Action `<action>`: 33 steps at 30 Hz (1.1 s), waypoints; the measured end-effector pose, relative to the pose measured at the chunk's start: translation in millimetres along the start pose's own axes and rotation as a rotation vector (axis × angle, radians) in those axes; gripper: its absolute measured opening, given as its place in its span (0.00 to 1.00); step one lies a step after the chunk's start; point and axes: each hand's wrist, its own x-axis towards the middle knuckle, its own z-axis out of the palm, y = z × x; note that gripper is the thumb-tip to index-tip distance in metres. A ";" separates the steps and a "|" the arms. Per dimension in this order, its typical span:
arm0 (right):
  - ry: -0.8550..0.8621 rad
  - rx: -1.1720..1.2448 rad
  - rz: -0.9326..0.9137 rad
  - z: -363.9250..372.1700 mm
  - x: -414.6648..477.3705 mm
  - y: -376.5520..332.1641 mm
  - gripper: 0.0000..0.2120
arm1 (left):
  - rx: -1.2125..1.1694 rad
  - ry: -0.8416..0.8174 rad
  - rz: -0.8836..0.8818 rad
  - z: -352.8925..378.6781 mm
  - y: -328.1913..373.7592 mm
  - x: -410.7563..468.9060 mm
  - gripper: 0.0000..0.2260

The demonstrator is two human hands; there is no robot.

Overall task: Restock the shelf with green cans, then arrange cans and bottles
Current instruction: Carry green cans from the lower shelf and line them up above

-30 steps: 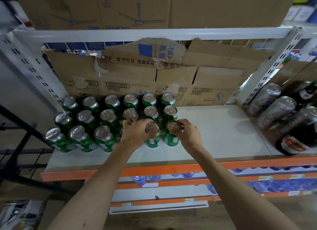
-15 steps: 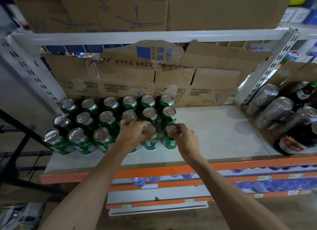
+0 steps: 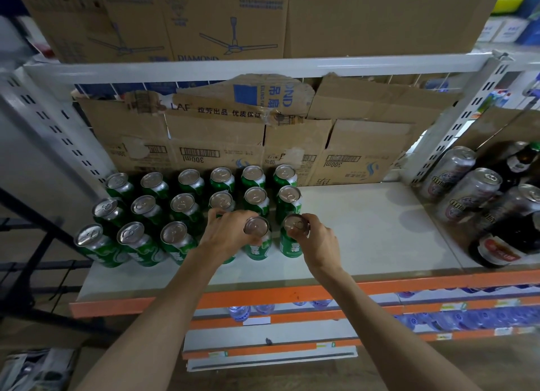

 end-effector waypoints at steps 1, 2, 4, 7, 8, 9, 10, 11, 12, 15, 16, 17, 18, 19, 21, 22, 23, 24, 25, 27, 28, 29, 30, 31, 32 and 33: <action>0.000 -0.001 0.001 0.1 0.0 -0.1 0.18 | 0.005 0.003 -0.002 -0.6 0.1 0.0 0.19; 0.000 -0.002 0.001 0.3 0.0 -0.1 0.18 | 0.015 0.002 -0.002 -1.0 0.3 -0.4 0.19; 0.003 -0.002 -0.001 0.5 -0.2 -0.1 0.18 | 0.023 -0.005 0.000 -1.9 1.9 -2.2 0.20; 0.009 -0.008 -0.006 1.5 -0.8 0.8 0.18 | -0.005 -0.002 -0.010 -3.0 3.3 -5.1 0.18; 0.009 -0.010 -0.006 1.9 -0.9 1.0 0.18 | -0.009 0.004 -0.011 -2.9 3.5 -5.9 0.18; 0.009 -0.012 -0.006 2.0 -0.7 1.0 0.18 | -0.008 0.002 -0.010 -3.3 4.2 -6.9 0.17; 0.008 -0.014 -0.005 2.0 -0.5 1.2 0.18 | -0.005 -0.005 -0.011 -4.2 5.5 -7.8 0.17; 0.008 -0.017 -0.005 2.0 -0.2 1.4 0.18 | -0.003 -0.007 -0.011 -5.6 6.9 -9.0 0.18; 0.009 -0.022 -0.003 2.1 0.3 1.3 0.18 | -0.003 -0.009 -0.014 -6.9 8.3 -9.7 0.18; 0.012 -0.019 0.002 2.8 0.0 1.5 0.18 | 0.001 -0.005 -0.009 -8.3 10.9 -10.4 0.21; 0.009 -0.014 0.007 2.8 -0.2 1.6 0.18 | -0.009 -0.007 -0.009 -7.2 10.3 -10.7 0.22; 0.007 -0.012 0.008 2.5 -0.2 1.5 0.18 | -0.023 -0.008 -0.009 -5.4 8.3 -10.8 0.23; 0.004 -0.013 0.008 2.0 -0.1 1.2 0.18 | -0.035 -0.011 -0.008 -4.1 5.5 -11.1 0.24; 0.000 -0.014 0.007 1.7 0.1 1.0 0.19 | -0.033 -0.022 -0.011 -3.6 3.0 -11.3 0.26; -0.008 -0.009 0.008 1.2 0.5 0.2 0.19 | 0.001 -0.047 -0.022 -2.7 -0.9 -10.0 0.28; -0.011 -0.005 0.010 0.9 0.6 -0.2 0.19 | 0.011 -0.058 -0.026 -2.7 -1.1 -9.1 0.27; -0.012 -0.001 0.011 0.2 0.3 -0.6 0.19 | 0.016 -0.059 -0.026 -2.9 -0.7 -8.6 0.25; -0.012 0.004 0.014 0.1 0.3 -0.7 0.19 | 0.019 -0.050 -0.026 -2.5 -0.5 -7.7 0.23; -0.012 0.008 0.014 0.1 0.3 -0.5 0.19 | 0.026 -0.039 -0.027 -2.0 0.3 -7.4 0.22; -0.014 0.009 0.017 0.0 0.8 -0.4 0.19 | 0.037 -0.015 -0.028 0.8 0.7 -7.1 0.21; -0.012 0.012 0.020 0.1 1.1 -0.4 0.19 | 0.034 -0.006 -0.031 2.4 0.2 -6.9 0.21; -0.009 0.020 0.021 0.1 1.8 -0.3 0.19 | 0.028 0.002 -0.033 3.0 0.4 -7.0 0.21; -0.007 0.030 0.020 0.2 2.4 0.0 0.19 | 0.021 0.008 -0.034 3.0 0.3 -6.6 0.21; -0.007 0.036 0.018 0.4 2.8 0.2 0.18 | 0.014 0.014 -0.036 2.6 0.2 -6.7 0.22; -0.009 0.038 0.016 0.7 3.1 0.4 0.18 | 0.010 0.017 -0.035 1.9 -0.2 -6.5 0.22; -0.012 0.039 0.014 0.7 3.2 0.4 0.18 | 0.012 0.015 -0.034 1.4 -0.4 -6.7 0.22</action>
